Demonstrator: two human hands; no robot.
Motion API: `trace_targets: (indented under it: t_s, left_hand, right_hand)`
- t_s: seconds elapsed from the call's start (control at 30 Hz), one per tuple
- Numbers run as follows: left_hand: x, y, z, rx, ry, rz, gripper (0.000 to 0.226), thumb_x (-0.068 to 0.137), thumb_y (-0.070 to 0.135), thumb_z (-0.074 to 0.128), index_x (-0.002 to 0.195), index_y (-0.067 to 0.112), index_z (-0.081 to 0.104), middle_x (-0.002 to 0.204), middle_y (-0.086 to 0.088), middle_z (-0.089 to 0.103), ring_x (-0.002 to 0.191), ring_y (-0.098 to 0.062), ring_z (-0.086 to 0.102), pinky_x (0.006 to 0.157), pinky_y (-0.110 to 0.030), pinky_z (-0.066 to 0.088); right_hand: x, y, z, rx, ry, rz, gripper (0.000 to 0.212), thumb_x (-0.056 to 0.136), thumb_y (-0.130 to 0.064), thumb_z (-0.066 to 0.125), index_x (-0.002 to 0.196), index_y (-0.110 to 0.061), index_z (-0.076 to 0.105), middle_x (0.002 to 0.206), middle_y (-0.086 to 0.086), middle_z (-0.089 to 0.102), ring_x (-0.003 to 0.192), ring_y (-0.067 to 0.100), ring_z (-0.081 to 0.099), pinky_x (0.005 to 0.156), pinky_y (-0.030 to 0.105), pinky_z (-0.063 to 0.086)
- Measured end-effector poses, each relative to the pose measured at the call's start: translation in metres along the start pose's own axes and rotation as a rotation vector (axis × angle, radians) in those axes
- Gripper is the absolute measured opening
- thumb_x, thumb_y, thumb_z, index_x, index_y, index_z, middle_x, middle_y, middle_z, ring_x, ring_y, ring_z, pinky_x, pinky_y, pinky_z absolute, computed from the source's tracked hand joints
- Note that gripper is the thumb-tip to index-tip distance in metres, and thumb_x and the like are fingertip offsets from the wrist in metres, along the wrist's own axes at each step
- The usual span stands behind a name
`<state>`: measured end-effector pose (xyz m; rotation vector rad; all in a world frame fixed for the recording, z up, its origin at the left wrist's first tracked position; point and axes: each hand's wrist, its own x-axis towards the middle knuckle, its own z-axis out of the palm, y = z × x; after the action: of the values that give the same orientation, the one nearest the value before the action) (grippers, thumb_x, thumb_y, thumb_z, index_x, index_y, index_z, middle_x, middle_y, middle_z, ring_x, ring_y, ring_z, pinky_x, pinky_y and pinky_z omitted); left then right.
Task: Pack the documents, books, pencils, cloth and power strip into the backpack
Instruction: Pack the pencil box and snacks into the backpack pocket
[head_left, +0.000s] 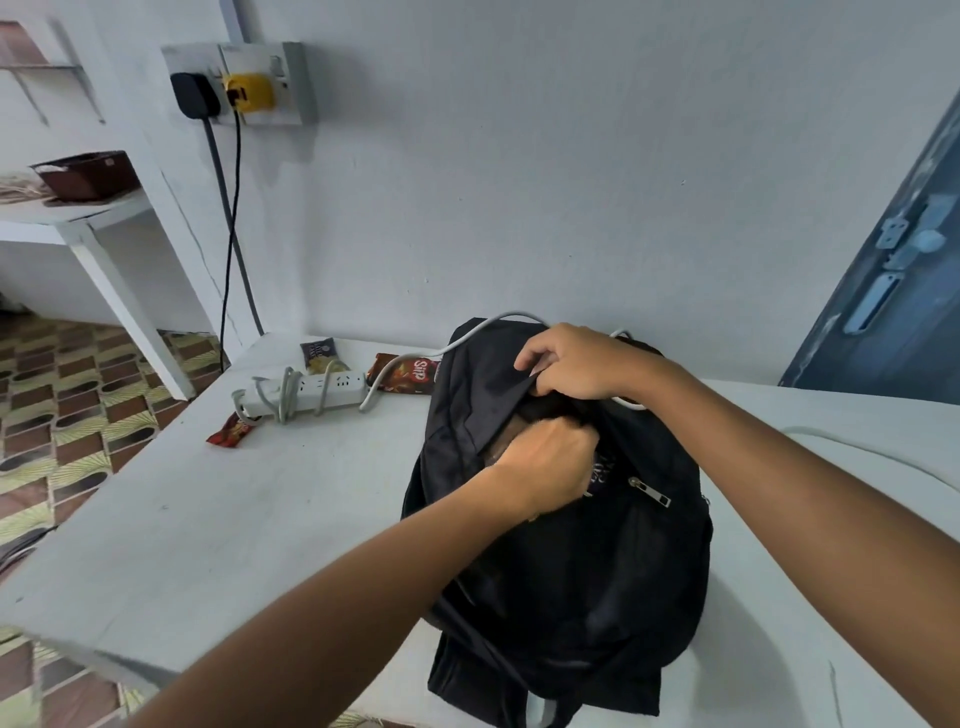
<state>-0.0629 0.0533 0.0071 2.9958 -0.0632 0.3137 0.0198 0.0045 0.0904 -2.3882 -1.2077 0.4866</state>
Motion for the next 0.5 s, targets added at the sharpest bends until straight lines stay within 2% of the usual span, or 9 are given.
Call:
trace_targets:
  t_s: [0.1,0.17,0.23,0.3,0.33,0.43,0.5]
  left_hand:
    - [-0.013,-0.011,-0.009,0.024,-0.068,0.166,0.022,0.094,0.018,0.045,0.095,0.003,0.06,0.099,-0.016,0.062,0.09,-0.034,0.059,0.077,-0.039,0.045]
    - [-0.024,-0.018,-0.023,0.012,-0.12,0.259,0.022,0.091,0.021,0.044,0.091,0.008,0.062,0.093,-0.009,0.062,0.086,-0.028,0.058,0.077,-0.039,0.047]
    - [-0.037,-0.026,-0.042,-0.139,-0.08,0.283,0.023,0.088,0.02,0.044,0.091,0.012,0.066,0.086,-0.003,0.066,0.078,-0.019,0.059,0.072,-0.033,0.048]
    - [-0.055,-0.047,-0.06,-0.248,0.06,0.196,0.023,0.087,0.017,0.051,0.098,0.013,0.071,0.088,0.002,0.071,0.075,-0.009,0.062,0.068,-0.021,0.048]
    - [-0.063,-0.064,-0.066,-0.247,0.158,0.133,0.021,0.086,0.016,0.055,0.097,0.013,0.073,0.086,0.004,0.072,0.073,-0.007,0.062,0.066,-0.02,0.049]
    - [-0.086,-0.136,-0.063,-0.163,0.386,-0.214,0.018,0.083,0.018,0.057,0.089,0.014,0.073,0.079,0.001,0.072,0.067,-0.012,0.063,0.066,-0.031,0.054]
    - [-0.107,-0.189,-0.053,-0.13,0.405,-0.519,0.016,0.084,0.016,0.058,0.09,0.016,0.073,0.082,-0.002,0.072,0.074,-0.02,0.066,0.073,-0.034,0.054]
  right_hand:
    - [0.001,0.004,0.001,0.009,-0.013,-0.012,0.03,0.085,-0.011,0.063,0.115,-0.016,0.065,0.095,-0.007,0.059,0.097,0.013,0.056,0.091,0.026,0.043]
    - [0.003,0.006,0.002,-0.014,-0.043,-0.019,0.028,0.086,-0.013,0.062,0.114,-0.017,0.065,0.09,-0.011,0.058,0.095,0.013,0.055,0.089,0.026,0.042]
    - [0.006,0.007,0.004,-0.057,-0.089,-0.028,0.031,0.087,-0.015,0.061,0.117,-0.019,0.065,0.098,-0.007,0.061,0.097,0.014,0.055,0.09,0.025,0.042]
    - [0.008,0.007,0.005,-0.114,-0.133,-0.035,0.035,0.087,-0.015,0.06,0.121,-0.02,0.063,0.11,-0.001,0.063,0.101,0.014,0.055,0.091,0.025,0.041]
    - [0.009,0.005,0.006,-0.147,-0.146,-0.038,0.038,0.086,-0.016,0.061,0.124,-0.02,0.062,0.116,0.0,0.063,0.105,0.015,0.055,0.094,0.027,0.042]
    - [0.013,-0.003,0.007,-0.253,-0.196,-0.047,0.044,0.085,-0.016,0.06,0.128,-0.023,0.058,0.131,0.0,0.058,0.119,0.02,0.052,0.102,0.034,0.041]
    - [0.015,-0.012,0.009,-0.322,-0.238,-0.043,0.047,0.085,-0.013,0.056,0.131,-0.024,0.056,0.135,0.0,0.056,0.123,0.021,0.05,0.104,0.036,0.04]
